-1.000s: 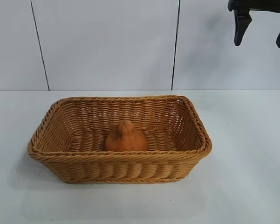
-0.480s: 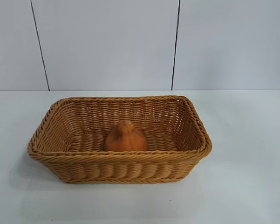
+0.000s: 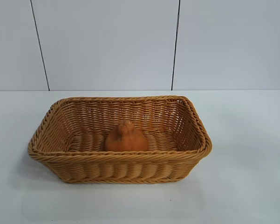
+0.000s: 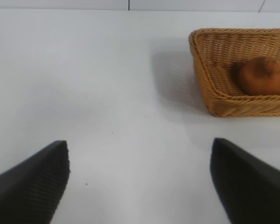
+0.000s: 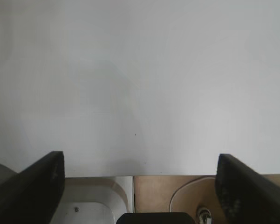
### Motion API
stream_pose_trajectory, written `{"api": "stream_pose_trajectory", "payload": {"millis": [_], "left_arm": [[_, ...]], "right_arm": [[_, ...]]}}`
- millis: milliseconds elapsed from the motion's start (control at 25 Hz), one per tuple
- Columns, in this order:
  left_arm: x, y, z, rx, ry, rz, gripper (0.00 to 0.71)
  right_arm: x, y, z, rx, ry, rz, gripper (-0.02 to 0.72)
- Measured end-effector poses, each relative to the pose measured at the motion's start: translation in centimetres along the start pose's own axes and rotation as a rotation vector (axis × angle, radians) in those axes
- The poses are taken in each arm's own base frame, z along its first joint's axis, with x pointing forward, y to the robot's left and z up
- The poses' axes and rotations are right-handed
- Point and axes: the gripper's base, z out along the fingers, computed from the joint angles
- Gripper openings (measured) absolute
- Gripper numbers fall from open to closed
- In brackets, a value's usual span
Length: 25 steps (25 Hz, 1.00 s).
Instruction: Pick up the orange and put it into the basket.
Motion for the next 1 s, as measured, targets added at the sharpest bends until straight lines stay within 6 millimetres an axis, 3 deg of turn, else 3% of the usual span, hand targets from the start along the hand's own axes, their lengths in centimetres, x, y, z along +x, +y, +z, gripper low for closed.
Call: {"api": "stream_pose_trajectory", "payload": {"millis": [200, 640, 1000], "left_arm": [[0.0, 0.0, 0.0, 0.0, 0.0, 0.0, 0.589], [0.0, 0.0, 0.0, 0.001, 0.0, -0.001, 0.589], [0.0, 0.0, 0.0, 0.002, -0.002, -0.001, 0.589]], "right_arm": [[3.5, -0.1, -0.7, -0.007, -0.173, 0.005, 0.608], [7.4, -0.4, -4.3, -0.02, -0.534, 0.019, 0.608], [10.4, -0.6, -5.8, -0.028, -0.751, 0.028, 0.608]]}}
